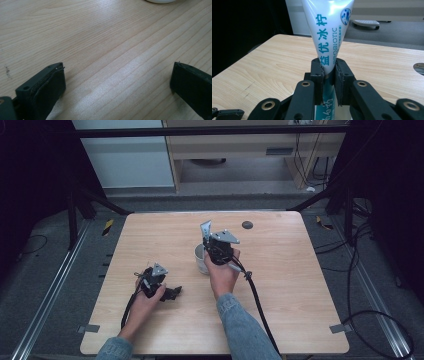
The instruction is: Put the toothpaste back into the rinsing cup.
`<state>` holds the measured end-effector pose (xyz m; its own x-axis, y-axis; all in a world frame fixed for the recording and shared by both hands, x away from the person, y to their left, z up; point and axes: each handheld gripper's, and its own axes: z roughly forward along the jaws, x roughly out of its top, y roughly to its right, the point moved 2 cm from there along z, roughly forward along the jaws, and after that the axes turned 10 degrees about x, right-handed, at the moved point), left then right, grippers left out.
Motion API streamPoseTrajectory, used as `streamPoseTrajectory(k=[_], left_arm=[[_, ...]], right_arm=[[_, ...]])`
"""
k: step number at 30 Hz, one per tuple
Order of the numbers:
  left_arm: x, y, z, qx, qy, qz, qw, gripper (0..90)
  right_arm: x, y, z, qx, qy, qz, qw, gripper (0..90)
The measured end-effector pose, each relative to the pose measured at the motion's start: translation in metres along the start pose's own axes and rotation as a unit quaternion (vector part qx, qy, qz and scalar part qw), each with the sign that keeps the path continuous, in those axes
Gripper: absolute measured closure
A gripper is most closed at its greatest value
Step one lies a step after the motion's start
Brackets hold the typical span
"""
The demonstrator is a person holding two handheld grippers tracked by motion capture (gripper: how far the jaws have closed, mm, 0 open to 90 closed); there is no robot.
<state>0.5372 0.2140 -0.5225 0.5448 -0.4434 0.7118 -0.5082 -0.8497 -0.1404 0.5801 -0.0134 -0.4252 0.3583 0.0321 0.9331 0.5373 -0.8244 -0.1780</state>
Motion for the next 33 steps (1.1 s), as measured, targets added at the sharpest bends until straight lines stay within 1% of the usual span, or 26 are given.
streamPoseTrajectory(k=[9, 22, 27, 33], left_arm=[[0.0, 0.0, 0.0, 0.0, 0.0, 0.0, 1.0, 0.0], [0.0, 0.0, 0.0, 0.0, 0.0, 0.0, 1.0, 0.0], [0.0, 0.0, 0.0, 0.0, 0.0, 0.0, 1.0, 0.0], [0.0, 0.0, 0.0, 0.0, 0.0, 0.0, 1.0, 0.0]], right_arm=[[-0.006, 0.002, 0.004, 0.002, -0.006, 0.011, 0.9999, 78.5], [-0.006, 0.006, 0.006, 0.003, -0.004, 0.021, 0.9998, 78.2], [-0.005, 0.01, 0.007, 0.005, -0.005, 0.036, 0.9993, 77.9], [-0.005, 0.012, 0.007, 0.006, -0.005, 0.043, 0.9991, 77.7]])
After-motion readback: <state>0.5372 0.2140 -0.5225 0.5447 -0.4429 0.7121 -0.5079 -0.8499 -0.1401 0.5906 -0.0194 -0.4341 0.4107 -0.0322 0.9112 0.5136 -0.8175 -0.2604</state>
